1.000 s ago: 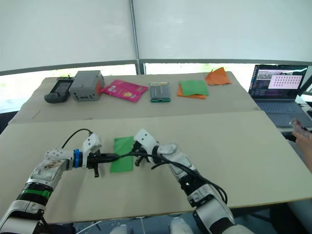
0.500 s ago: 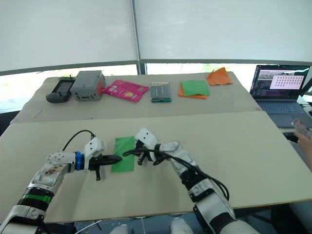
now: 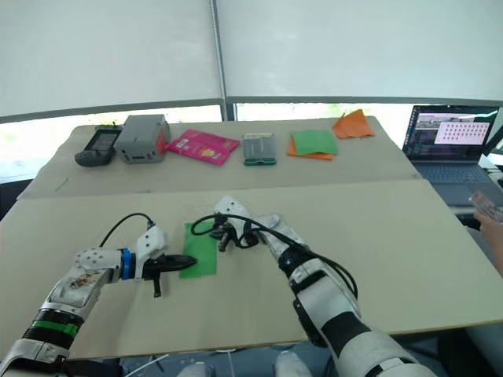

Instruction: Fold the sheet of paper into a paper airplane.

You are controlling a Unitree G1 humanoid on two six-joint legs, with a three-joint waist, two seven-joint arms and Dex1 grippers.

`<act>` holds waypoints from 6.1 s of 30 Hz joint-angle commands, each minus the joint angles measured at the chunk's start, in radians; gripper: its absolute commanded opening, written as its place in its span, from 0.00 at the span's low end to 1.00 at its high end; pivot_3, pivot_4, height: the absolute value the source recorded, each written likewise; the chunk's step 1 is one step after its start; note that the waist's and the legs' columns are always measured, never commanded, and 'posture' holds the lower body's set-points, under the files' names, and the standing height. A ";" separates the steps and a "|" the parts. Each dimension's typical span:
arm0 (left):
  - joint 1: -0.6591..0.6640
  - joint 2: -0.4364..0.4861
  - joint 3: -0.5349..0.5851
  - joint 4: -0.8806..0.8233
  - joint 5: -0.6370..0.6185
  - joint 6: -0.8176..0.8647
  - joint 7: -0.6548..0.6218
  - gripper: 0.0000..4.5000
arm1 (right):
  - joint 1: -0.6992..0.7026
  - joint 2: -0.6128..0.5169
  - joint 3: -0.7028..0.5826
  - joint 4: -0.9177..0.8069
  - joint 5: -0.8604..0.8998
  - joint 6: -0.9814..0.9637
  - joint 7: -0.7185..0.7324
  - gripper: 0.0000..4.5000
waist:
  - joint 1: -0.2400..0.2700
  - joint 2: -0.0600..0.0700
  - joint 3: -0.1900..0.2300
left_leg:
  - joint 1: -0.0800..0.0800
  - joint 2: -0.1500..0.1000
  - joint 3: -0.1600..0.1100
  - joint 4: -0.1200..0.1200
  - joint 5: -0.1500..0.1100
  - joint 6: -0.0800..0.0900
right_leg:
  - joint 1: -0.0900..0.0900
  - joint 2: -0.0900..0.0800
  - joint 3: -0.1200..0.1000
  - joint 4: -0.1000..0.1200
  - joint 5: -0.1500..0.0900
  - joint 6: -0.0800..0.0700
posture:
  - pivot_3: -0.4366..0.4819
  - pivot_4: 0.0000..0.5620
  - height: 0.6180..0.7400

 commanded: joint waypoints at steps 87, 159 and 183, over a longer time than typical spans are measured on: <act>0.044 0.041 -0.030 -0.018 0.037 0.010 0.012 0.00 | 0.384 -0.098 0.107 -0.436 -0.087 0.149 0.076 0.00 | 0.010 0.001 -0.003 | 0.006 0.000 -0.001 -0.002 -0.001 0.001 | 0.003 0.001 0.001 0.001 -0.007 -0.007 | 0.48 0.27 1.00; 0.050 0.045 -0.035 -0.029 0.038 0.016 0.026 0.00 | 0.409 -0.113 0.129 -0.678 -0.054 0.224 0.080 0.00 | 0.020 -0.001 0.003 | 0.002 0.000 -0.001 -0.003 -0.001 0.000 | -0.002 0.001 0.001 0.000 -0.008 -0.008 | 0.48 0.27 1.00; 0.041 0.044 -0.039 -0.014 0.039 0.010 0.017 0.00 | 0.566 -0.187 0.197 -0.923 -0.029 0.353 0.113 0.00 | 0.023 -0.001 0.003 | 0.002 0.000 -0.001 -0.003 -0.002 0.000 | -0.002 0.001 0.001 -0.001 -0.008 -0.008 | 0.48 0.27 1.00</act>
